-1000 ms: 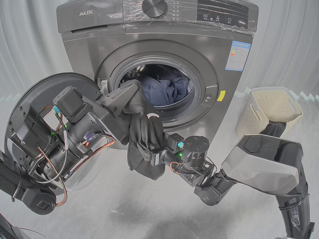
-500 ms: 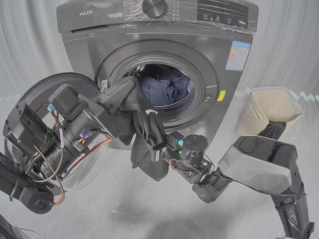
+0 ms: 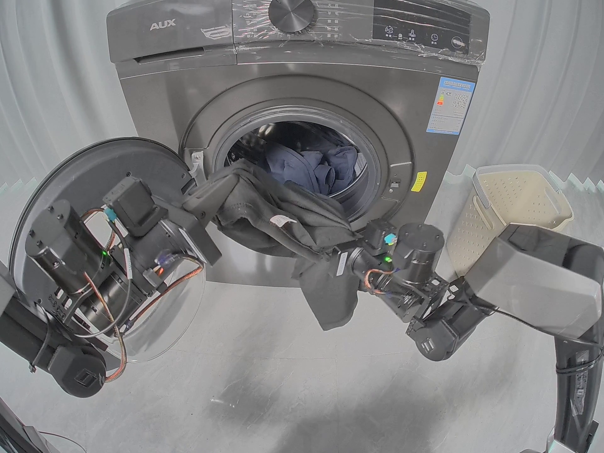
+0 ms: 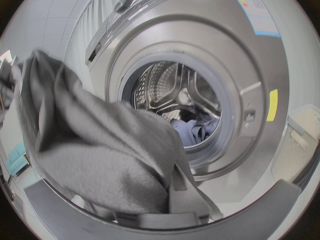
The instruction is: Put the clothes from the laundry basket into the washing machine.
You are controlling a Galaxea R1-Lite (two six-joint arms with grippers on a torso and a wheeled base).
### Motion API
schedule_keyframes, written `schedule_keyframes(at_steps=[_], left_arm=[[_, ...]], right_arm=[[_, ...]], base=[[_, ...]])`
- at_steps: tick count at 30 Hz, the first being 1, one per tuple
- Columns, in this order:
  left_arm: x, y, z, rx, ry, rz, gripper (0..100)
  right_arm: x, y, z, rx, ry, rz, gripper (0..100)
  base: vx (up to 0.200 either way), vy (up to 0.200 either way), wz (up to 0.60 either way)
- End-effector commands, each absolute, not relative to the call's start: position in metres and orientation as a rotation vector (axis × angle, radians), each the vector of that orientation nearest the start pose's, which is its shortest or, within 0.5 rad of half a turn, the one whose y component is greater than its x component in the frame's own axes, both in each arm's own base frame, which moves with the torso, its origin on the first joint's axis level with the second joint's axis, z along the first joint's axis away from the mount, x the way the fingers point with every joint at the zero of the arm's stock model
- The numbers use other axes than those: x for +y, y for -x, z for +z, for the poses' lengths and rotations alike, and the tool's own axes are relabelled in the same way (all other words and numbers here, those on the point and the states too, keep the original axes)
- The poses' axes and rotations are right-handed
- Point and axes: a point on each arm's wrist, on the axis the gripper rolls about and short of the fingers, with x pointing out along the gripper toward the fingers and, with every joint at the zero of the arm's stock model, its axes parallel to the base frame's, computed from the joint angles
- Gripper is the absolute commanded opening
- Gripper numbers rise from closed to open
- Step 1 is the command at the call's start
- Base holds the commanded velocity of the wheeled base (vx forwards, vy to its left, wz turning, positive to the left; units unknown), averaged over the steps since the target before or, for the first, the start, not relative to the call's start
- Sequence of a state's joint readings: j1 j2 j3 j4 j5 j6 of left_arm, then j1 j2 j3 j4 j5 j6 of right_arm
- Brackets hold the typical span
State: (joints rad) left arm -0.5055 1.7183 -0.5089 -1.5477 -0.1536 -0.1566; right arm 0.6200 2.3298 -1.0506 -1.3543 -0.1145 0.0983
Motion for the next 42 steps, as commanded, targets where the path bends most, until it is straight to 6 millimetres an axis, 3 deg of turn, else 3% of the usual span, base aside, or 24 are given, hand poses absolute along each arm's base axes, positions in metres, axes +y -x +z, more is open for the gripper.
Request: schedule_keyframes(at_steps=[1, 13, 20, 21, 27, 35, 39, 42], left_arm=[[-0.138, -0.246, 0.166, -0.191, 0.161, -0.663, 0], [-0.138, -0.254, 0.115, -0.008, 0.076, -0.674, 0], [-0.136, -0.259, 0.105, 0.020, 0.050, -0.658, 0], [-0.136, -0.259, 0.105, 0.020, 0.050, -0.658, 100], [-0.132, -0.257, 0.102, 0.039, 0.053, -0.651, 100], [-0.127, -0.242, 0.088, 0.106, -0.007, -0.728, 100], [-0.126, -0.240, 0.085, 0.118, -0.013, -0.728, 100], [-0.127, -0.242, 0.086, 0.110, -0.012, -0.730, 100]], right_arm=[[0.230, -0.345, 0.124, -0.133, -0.154, 0.487, 0], [0.238, -0.334, 0.150, -0.199, -0.221, 0.506, 0], [0.238, -0.334, 0.151, -0.202, -0.222, 0.507, 0], [0.238, -0.334, 0.151, -0.202, -0.222, 0.507, 0], [0.232, -0.340, 0.154, -0.210, -0.221, 0.487, 0], [0.203, -0.365, 0.159, -0.244, -0.218, 0.398, 0], [0.208, -0.363, 0.158, -0.243, -0.220, 0.412, 0], [0.222, -0.354, 0.158, -0.234, -0.225, 0.448, 0]], base=[[0.000, 0.000, 0.00], [0.000, 0.000, 0.00], [0.000, 0.000, 0.00], [0.000, 0.000, 0.00], [0.000, 0.000, 0.00], [0.000, 0.000, 0.00], [0.000, 0.000, 0.00], [0.000, 0.000, 0.00]])
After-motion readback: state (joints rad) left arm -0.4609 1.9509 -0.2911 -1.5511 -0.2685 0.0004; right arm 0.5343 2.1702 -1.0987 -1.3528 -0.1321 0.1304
